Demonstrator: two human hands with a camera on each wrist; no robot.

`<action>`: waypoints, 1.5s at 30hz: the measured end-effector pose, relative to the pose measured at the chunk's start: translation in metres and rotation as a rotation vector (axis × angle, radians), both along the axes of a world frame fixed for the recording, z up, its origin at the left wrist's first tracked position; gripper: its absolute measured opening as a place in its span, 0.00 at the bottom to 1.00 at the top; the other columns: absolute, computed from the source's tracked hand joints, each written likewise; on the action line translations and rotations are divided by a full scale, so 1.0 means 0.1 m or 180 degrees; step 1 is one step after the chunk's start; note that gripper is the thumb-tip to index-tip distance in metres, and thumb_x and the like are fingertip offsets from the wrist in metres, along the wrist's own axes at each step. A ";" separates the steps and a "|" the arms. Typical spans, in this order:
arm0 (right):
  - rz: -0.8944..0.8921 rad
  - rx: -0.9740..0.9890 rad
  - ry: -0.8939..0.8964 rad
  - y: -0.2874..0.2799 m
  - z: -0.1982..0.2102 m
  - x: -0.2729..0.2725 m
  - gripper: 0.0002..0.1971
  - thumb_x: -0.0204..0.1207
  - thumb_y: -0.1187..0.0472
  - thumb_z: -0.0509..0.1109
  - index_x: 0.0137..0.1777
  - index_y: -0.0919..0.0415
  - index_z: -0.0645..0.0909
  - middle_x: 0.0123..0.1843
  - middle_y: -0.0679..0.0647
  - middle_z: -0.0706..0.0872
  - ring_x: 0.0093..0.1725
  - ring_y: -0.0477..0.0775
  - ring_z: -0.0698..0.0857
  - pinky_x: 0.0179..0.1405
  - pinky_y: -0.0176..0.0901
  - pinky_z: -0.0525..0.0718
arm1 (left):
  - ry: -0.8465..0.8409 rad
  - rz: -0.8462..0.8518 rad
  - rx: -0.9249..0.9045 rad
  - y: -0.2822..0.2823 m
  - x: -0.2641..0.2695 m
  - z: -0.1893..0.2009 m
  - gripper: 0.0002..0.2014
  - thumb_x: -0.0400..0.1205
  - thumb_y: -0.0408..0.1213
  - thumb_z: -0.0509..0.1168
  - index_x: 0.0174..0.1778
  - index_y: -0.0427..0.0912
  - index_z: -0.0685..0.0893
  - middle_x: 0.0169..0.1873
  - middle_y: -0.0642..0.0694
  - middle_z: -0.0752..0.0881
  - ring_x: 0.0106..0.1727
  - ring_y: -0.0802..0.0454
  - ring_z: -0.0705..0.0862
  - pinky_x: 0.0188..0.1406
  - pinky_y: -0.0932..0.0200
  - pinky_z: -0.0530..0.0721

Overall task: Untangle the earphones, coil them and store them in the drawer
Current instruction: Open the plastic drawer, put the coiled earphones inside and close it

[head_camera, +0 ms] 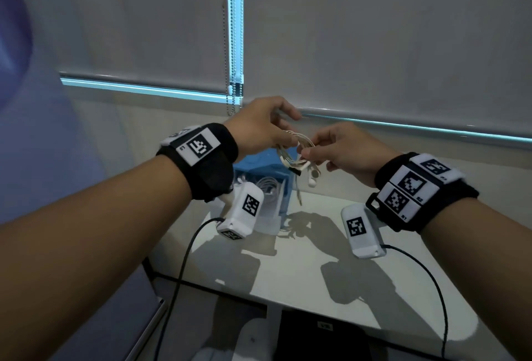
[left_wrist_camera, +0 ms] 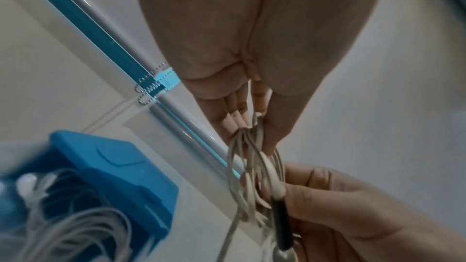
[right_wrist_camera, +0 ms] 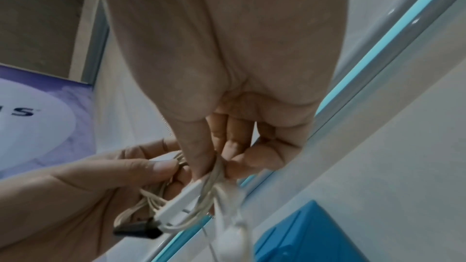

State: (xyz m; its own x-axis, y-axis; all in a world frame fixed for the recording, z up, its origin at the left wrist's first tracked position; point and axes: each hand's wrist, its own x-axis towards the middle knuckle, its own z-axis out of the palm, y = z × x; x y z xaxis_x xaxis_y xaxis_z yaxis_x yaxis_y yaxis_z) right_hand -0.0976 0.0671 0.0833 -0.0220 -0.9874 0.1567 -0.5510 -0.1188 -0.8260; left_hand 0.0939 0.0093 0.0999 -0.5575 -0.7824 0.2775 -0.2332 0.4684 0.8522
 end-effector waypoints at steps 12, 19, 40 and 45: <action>0.0024 0.0159 -0.0277 -0.41 -0.13 0.66 0.06 0.76 0.71 0.78 0.41 0.63 0.86 0.39 0.64 0.87 0.32 0.53 0.85 0.36 0.44 0.87 | 0.0012 0.0544 0.0061 -0.25 0.64 -0.29 0.11 0.82 0.25 0.71 0.56 0.40 0.81 0.42 0.35 0.84 0.37 0.45 0.85 0.45 0.47 0.90; 0.0088 0.0488 0.0817 -0.49 -0.37 0.80 0.05 0.74 0.67 0.81 0.46 0.63 0.87 0.35 0.59 0.92 0.32 0.52 0.91 0.42 0.50 0.93 | -0.0889 0.0597 -0.0325 -0.26 0.73 -0.62 0.11 0.80 0.31 0.73 0.54 0.45 0.81 0.43 0.40 0.89 0.29 0.49 0.88 0.37 0.49 0.92; 0.0289 0.0997 -0.0263 -0.43 -0.31 0.74 0.06 0.77 0.73 0.76 0.52 0.76 0.88 0.41 0.65 0.91 0.35 0.54 0.90 0.38 0.38 0.90 | -0.0597 0.0204 -0.0755 -0.32 0.70 -0.58 0.12 0.80 0.30 0.74 0.51 0.52 0.83 0.45 0.47 0.90 0.36 0.57 0.84 0.42 0.55 0.88; 0.0258 0.1092 -0.0624 -0.41 -0.26 0.72 0.09 0.77 0.70 0.78 0.50 0.79 0.87 0.38 0.63 0.91 0.36 0.52 0.91 0.39 0.35 0.91 | -0.0609 0.0412 -0.0498 -0.36 0.72 -0.59 0.11 0.79 0.32 0.76 0.54 0.44 0.85 0.44 0.43 0.90 0.39 0.49 0.88 0.48 0.46 0.92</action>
